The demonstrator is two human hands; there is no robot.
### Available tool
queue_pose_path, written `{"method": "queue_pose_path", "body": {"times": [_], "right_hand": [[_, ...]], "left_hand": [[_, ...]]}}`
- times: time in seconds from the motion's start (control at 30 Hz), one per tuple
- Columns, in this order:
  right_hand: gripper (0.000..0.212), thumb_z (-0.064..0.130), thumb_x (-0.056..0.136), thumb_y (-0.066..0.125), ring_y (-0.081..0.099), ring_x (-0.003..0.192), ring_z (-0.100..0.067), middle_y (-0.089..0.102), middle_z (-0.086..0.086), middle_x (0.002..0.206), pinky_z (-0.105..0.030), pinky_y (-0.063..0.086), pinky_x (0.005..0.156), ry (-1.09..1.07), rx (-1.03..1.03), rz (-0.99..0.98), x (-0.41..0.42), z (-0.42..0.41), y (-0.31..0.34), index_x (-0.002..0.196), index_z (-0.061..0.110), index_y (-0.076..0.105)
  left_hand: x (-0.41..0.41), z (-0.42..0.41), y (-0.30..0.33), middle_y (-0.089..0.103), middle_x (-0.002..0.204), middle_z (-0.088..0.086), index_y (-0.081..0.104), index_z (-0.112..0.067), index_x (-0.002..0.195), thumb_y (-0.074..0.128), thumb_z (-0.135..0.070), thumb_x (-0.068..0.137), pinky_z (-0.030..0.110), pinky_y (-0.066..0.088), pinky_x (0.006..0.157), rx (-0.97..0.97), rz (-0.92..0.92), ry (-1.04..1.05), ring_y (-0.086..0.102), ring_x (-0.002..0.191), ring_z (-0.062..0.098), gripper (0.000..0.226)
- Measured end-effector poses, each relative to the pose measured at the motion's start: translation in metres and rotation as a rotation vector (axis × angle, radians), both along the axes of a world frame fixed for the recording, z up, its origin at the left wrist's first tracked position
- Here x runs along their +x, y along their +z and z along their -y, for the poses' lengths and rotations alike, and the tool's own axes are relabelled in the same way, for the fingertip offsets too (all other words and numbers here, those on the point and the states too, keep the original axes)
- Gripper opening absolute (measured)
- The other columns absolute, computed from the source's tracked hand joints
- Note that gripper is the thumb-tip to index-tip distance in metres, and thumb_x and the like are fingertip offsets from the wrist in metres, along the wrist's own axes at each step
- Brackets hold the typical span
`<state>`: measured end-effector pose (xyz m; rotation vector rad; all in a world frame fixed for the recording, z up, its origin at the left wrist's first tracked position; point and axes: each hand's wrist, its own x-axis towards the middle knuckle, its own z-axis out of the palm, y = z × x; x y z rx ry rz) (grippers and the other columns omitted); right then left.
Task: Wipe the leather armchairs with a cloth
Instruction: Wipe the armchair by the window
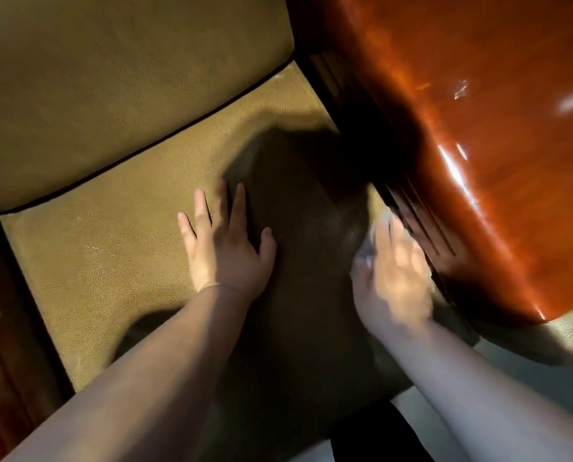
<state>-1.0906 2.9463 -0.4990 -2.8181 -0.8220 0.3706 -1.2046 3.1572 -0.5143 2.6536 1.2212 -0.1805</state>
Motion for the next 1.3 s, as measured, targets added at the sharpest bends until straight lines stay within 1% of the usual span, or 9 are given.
{"method": "queue_pose_path", "body": {"times": [0.13,0.37,0.53,0.73,0.9,1.03,1.13,1.23,1.3], "right_hand": [[0.067,0.029,0.1,0.047,0.017,0.157,-0.043,0.024,-0.022,0.168,-0.048,0.01,0.129,0.151,0.138,-0.176,0.036,-0.063,-0.01,0.158,-0.002,0.034],[0.069,0.035,0.097,0.049,0.036,0.147,-0.039,0.033,-0.014,0.166,-0.054,0.027,0.123,-0.086,-0.063,-0.039,-0.04,0.066,0.016,0.159,0.007,0.037],[0.076,0.043,0.093,0.04,0.032,0.145,-0.051,0.033,-0.019,0.165,-0.061,0.023,0.123,-0.366,-0.106,0.044,-0.05,0.008,-0.003,0.158,0.002,0.038],[0.072,0.051,0.101,0.029,-0.006,0.16,-0.032,0.0,0.005,0.174,-0.054,0.001,0.129,0.089,-0.117,-0.085,-0.062,0.003,-0.001,0.167,0.026,0.012],[0.074,0.041,0.095,0.034,0.02,0.152,-0.043,0.021,-0.009,0.171,-0.059,0.011,0.126,-0.252,-0.307,-0.077,-0.067,0.076,0.023,0.163,0.01,0.029],[0.075,0.036,0.097,0.023,0.002,0.159,-0.04,0.001,-0.013,0.173,-0.051,-0.001,0.128,-0.408,-0.275,-0.119,-0.085,0.014,0.017,0.165,0.007,0.009],[0.068,0.026,0.105,0.031,-0.001,0.159,-0.039,0.001,-0.013,0.173,-0.051,0.004,0.129,-0.029,-0.155,-0.141,-0.116,-0.047,0.032,0.164,0.005,0.007],[0.059,0.016,0.102,0.049,0.03,0.152,-0.035,0.034,-0.011,0.166,-0.041,0.023,0.126,0.316,-0.056,-0.27,-0.129,-0.096,0.057,0.159,0.006,0.036],[0.051,0.015,0.104,0.045,0.039,0.145,-0.027,0.042,-0.005,0.161,-0.033,0.028,0.118,0.266,-0.055,-0.375,-0.125,-0.124,0.088,0.155,0.014,0.043]], "left_hand": [[-0.003,0.002,-0.002,0.022,0.175,0.003,0.03,-0.025,0.165,0.04,-0.057,0.091,0.062,0.01,0.129,0.019,0.006,-0.064,0.012,0.162,0.033,0.081],[0.001,0.002,0.015,0.018,0.176,0.007,0.028,-0.024,0.167,0.032,-0.059,0.093,0.069,0.007,0.126,-0.045,-0.016,-0.411,0.01,0.162,0.037,0.082],[-0.009,0.002,0.006,0.024,0.174,0.005,0.033,-0.026,0.166,0.038,-0.058,0.095,0.068,0.007,0.127,-0.07,0.08,-0.422,0.014,0.162,0.036,0.078],[-0.027,0.002,0.021,0.012,0.177,0.0,0.022,-0.031,0.168,0.041,-0.054,0.101,0.046,-0.002,0.132,-0.121,0.02,-0.389,0.006,0.164,0.026,0.073],[-0.086,0.01,0.024,0.026,0.173,0.006,0.039,-0.024,0.164,0.041,-0.05,0.096,0.045,0.006,0.13,-0.149,0.114,-0.381,0.021,0.161,0.031,0.072],[-0.088,0.012,0.02,0.022,0.175,0.004,0.031,-0.029,0.165,0.038,-0.052,0.097,0.048,0.007,0.132,-0.131,0.04,-0.35,0.016,0.162,0.029,0.073],[-0.093,0.008,0.04,0.008,0.177,0.002,0.019,-0.032,0.168,0.04,-0.051,0.098,0.047,0.004,0.132,-0.227,-0.069,-0.359,0.008,0.163,0.028,0.076],[-0.11,-0.009,0.078,0.031,0.172,-0.002,0.036,-0.036,0.162,0.05,-0.045,0.096,0.041,0.029,0.126,-0.353,-0.199,-0.364,0.033,0.156,0.023,0.067],[-0.122,-0.032,0.117,0.066,0.14,-0.003,0.058,-0.035,0.139,0.048,-0.042,0.096,0.037,0.054,0.096,-0.348,-0.185,-0.287,0.064,0.123,0.023,0.044]]}}
